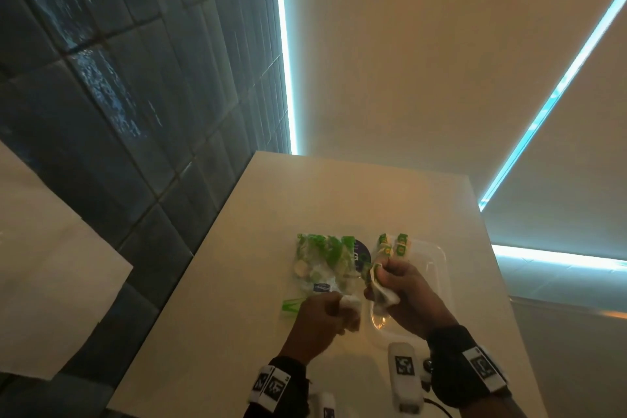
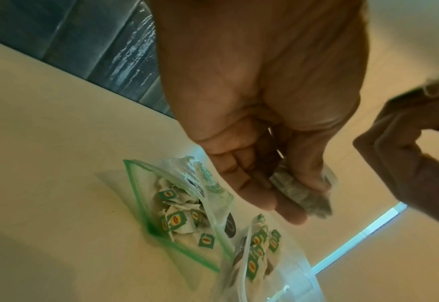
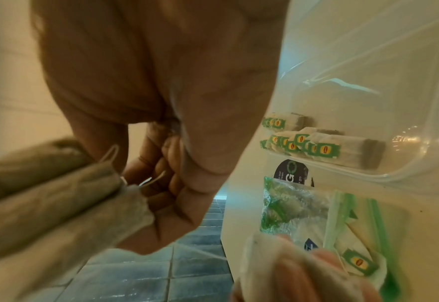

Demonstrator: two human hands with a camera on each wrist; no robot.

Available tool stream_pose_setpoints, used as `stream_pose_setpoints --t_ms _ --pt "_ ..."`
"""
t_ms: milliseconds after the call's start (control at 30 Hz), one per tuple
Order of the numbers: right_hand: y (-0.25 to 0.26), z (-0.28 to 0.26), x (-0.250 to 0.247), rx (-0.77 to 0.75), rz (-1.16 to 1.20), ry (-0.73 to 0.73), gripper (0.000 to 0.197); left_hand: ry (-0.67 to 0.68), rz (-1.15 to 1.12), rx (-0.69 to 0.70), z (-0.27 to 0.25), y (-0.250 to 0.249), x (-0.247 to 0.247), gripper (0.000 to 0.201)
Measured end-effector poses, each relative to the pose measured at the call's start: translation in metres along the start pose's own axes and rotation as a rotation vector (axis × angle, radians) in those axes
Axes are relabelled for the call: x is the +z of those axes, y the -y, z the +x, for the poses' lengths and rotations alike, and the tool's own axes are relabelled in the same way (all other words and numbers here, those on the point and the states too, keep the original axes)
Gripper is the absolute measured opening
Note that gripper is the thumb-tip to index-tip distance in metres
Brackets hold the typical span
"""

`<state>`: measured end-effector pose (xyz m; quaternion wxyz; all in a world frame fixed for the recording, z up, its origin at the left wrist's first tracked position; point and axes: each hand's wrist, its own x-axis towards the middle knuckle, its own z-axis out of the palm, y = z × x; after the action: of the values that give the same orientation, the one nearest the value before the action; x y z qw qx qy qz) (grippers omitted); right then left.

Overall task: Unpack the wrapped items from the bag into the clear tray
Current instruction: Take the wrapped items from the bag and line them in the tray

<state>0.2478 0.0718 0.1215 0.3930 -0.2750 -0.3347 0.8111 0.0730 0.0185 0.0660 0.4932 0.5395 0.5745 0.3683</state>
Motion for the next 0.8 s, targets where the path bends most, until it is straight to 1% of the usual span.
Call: stream_pose_setpoints --t_ms 33,67,200,267,300,400,500,600,700,800 --pt "0.001 0.0 0.0 0.001 0.007 0.003 0.037 -0.009 -0.059 -0.017 -0.001 -0.002 -0.002 0.007" --pt "0.001 -0.001 0.0 0.006 0.01 0.001 0.037 -0.032 -0.101 -0.026 0.0 -0.003 -0.003 0.007" --pt "-0.003 -0.001 -0.002 0.06 -0.034 -0.038 0.031 -0.156 -0.197 -0.055 0.006 -0.01 -0.005 0.011" --pt "-0.007 0.001 -0.004 0.075 -0.069 -0.044 0.037 -0.182 -0.216 -0.038 0.007 -0.017 -0.006 0.012" --pt "-0.008 0.002 -0.005 0.079 -0.087 -0.052 0.038 -0.183 -0.223 -0.026 0.007 -0.02 -0.007 0.012" --pt "-0.011 0.005 -0.006 0.071 -0.127 -0.085 0.034 -0.174 -0.271 -0.006 0.007 -0.025 -0.008 0.007" --pt "-0.012 0.005 -0.008 0.064 -0.138 -0.102 0.034 -0.142 -0.278 0.005 0.006 -0.026 -0.009 0.012" --pt "-0.011 0.005 -0.009 0.065 -0.159 -0.113 0.024 -0.079 -0.269 0.019 0.004 -0.03 -0.01 0.015" --pt "-0.011 0.004 -0.007 0.065 -0.172 -0.127 0.015 -0.067 -0.254 0.027 0.003 -0.032 -0.009 0.014" --pt "-0.01 0.004 -0.008 0.077 -0.2 -0.098 0.021 -0.076 -0.278 -0.014 0.005 -0.032 -0.01 0.012"
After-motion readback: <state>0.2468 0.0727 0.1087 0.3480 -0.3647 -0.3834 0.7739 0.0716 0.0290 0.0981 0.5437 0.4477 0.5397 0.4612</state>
